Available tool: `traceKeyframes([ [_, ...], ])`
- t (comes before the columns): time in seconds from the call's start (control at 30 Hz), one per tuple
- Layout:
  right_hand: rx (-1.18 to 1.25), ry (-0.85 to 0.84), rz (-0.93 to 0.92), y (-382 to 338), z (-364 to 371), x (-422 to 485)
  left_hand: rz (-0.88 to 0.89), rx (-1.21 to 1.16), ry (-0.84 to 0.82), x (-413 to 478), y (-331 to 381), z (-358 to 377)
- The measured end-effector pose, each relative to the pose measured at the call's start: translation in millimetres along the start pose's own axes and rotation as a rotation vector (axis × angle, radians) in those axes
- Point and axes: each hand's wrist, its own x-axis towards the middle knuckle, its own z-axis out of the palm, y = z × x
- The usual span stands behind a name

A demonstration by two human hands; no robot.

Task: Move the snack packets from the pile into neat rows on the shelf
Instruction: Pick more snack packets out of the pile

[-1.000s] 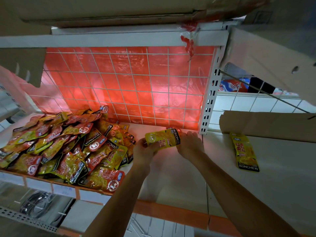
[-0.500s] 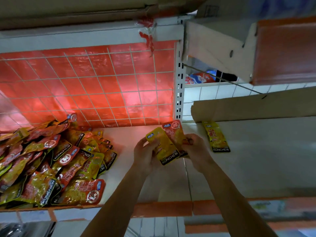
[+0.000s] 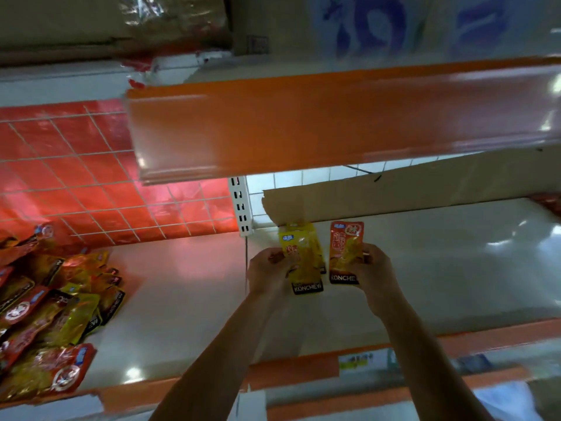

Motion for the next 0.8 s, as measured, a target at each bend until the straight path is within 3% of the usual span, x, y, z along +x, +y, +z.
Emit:
traceKeyframes([
  [0.27,-0.056,-0.067,0.012,14.8,-44.0,16.3,0.080,0.211,0.216,-1.6,-2.5,35.5],
  [0.8,-0.193,-0.225,-0.027,24.0,-79.0,23.0,0.119,0.429,0.403,-0.5,-2.5,54.3],
])
